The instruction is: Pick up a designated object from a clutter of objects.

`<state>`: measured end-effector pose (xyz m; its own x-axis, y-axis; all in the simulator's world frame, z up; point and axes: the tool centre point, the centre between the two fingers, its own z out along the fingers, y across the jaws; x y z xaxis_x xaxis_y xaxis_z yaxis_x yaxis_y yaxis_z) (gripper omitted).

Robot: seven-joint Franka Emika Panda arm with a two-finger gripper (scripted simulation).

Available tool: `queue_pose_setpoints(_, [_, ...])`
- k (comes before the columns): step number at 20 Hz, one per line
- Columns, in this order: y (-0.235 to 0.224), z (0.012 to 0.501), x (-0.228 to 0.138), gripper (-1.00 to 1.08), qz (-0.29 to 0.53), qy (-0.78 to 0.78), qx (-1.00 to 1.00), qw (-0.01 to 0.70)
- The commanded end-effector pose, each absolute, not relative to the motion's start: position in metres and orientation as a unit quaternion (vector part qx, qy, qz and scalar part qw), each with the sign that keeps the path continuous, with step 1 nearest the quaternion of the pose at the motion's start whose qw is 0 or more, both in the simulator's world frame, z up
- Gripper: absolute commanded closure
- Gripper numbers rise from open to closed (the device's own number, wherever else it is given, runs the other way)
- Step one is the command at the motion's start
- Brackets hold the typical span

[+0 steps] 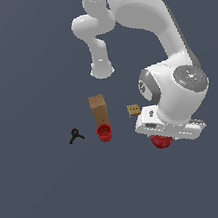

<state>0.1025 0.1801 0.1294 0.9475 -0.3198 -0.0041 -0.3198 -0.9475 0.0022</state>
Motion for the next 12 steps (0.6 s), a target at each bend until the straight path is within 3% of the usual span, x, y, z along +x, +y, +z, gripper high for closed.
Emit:
queue_pose_setpoints(1, [0.185, 0.158, 0.105, 1.08, 0.0, -0.162, 0.987, 0.0])
queue_pose_setpoints(12, [0.205, 0.283, 0.113, 1.08, 0.0, -0.162, 0.987, 0.0])
